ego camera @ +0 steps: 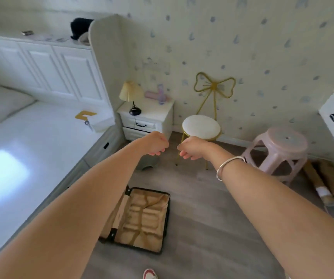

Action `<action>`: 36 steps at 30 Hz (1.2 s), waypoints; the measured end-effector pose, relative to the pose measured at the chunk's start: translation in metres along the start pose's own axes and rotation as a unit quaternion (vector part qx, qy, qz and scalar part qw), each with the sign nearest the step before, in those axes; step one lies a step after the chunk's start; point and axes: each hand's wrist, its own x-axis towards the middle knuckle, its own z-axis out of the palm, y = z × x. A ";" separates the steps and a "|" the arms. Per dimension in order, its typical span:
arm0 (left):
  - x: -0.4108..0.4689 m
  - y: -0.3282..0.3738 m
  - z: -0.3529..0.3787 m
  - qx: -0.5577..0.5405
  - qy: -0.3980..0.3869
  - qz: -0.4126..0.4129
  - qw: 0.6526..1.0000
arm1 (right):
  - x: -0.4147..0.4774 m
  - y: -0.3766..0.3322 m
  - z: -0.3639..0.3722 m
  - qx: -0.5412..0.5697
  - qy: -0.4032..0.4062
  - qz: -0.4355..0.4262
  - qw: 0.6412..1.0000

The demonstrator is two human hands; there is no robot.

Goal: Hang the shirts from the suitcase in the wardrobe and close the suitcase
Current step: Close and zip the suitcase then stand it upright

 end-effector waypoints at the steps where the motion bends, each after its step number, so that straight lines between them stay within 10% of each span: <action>1: 0.001 -0.015 -0.015 0.017 0.031 0.007 0.999 | 0.012 -0.016 0.011 -0.012 -0.013 -0.010 1.000; 16: 0.013 -0.241 -0.154 -0.104 0.186 -0.181 0.960 | 0.146 -0.203 0.190 -0.163 -0.178 -0.118 0.963; 36: 0.097 -0.381 -0.096 -0.324 0.313 -0.382 0.806 | 0.330 -0.204 0.337 -0.356 -0.342 -0.263 0.829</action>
